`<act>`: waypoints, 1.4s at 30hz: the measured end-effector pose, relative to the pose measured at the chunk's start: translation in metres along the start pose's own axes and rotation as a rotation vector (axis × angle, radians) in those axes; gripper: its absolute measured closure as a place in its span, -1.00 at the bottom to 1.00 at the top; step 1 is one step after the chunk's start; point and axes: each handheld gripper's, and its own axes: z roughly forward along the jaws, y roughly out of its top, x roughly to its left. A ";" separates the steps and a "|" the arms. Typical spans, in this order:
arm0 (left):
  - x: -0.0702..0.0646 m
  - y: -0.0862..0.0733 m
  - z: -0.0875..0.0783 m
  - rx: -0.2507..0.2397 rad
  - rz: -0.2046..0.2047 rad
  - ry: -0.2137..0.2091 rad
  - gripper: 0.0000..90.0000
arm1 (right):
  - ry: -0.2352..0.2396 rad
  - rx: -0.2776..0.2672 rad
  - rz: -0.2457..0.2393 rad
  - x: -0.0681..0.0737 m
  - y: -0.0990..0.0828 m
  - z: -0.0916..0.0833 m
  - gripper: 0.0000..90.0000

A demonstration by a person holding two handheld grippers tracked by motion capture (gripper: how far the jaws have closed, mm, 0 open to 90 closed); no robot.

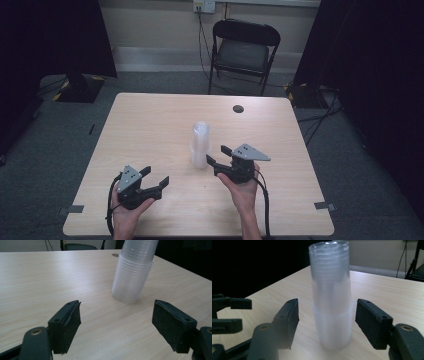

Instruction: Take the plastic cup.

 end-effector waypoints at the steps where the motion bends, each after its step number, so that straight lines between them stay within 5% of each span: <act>1: 0.000 -0.001 -0.001 -0.001 -0.001 -0.012 -0.49 | 0.004 -0.002 -0.006 0.001 0.002 0.001 -0.23; 10: 0.003 -0.011 -0.010 -0.009 -0.052 -0.007 -0.49 | 0.006 0.014 -0.025 0.000 0.013 0.018 -0.38; 23: -0.001 -0.010 -0.009 0.001 -0.030 -0.027 -0.49 | 0.000 0.047 -0.076 -0.006 0.028 0.054 -0.48; 42: -0.002 -0.010 -0.006 -0.001 -0.020 -0.029 -0.50 | 0.019 0.065 -0.054 -0.018 0.018 0.090 -0.47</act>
